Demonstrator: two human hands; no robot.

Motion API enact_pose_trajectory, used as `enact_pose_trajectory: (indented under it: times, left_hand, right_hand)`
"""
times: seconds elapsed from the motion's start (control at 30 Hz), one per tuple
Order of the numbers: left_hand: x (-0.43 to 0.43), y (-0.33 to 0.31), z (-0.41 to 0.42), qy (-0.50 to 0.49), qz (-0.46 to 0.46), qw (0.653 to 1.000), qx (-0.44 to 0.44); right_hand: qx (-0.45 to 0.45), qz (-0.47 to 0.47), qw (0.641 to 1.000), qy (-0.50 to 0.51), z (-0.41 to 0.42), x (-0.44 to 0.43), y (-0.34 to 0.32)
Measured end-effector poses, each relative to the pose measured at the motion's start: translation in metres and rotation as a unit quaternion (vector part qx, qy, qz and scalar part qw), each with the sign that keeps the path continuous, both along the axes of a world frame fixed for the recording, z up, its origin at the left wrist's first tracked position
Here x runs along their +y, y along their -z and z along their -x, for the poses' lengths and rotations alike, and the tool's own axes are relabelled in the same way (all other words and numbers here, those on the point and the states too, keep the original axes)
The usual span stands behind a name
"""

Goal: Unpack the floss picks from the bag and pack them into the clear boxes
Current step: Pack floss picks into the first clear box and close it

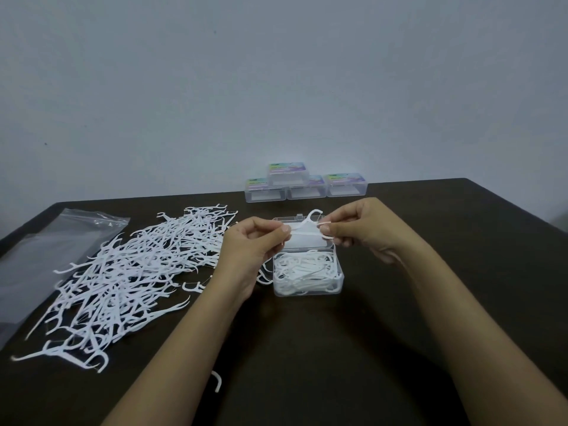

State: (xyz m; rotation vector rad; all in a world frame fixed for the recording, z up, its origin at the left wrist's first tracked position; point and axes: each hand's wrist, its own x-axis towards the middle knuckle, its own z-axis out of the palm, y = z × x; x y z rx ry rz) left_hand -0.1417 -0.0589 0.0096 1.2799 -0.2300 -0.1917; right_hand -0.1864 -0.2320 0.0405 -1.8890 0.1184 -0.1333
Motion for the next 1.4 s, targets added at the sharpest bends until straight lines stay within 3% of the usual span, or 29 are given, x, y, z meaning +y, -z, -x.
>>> enact_pose_trajectory:
  times: [0.1,0.23,0.6,0.73,0.9,1.23,1.4]
  left_hand:
    - [0.005,-0.002,-0.002,0.025,-0.117,0.989,-0.085]
    - [0.010,-0.004,-0.003,0.058,-0.239,0.950,-0.191]
    - [0.020,-0.012,-0.005,0.048,-0.340,0.895,-0.283]
    - [0.019,-0.009,-0.002,0.078,-0.429,0.849,-0.298]
    - [0.009,-0.001,-0.001,0.089,-0.493,0.787,-0.360]
    - [0.005,0.001,-0.001,0.082,-0.483,0.781,-0.386]
    - [0.006,0.001,-0.003,0.067,-0.468,0.794,-0.383]
  right_hand:
    - [0.012,0.008,1.000,-0.002,0.000,-0.002,0.000]
    - [0.048,0.054,0.997,-0.023,0.001,-0.002,0.000]
    - [0.073,0.153,0.976,0.134,-0.005,-0.009,0.005]
    - [0.117,0.169,0.974,0.097,-0.003,-0.004,0.004]
    - [0.107,0.220,0.967,0.065,-0.001,0.005,0.003]
    - [0.035,0.173,0.982,0.071,0.004,0.004,-0.004]
    - [0.035,0.092,0.988,0.117,0.004,-0.005,-0.007]
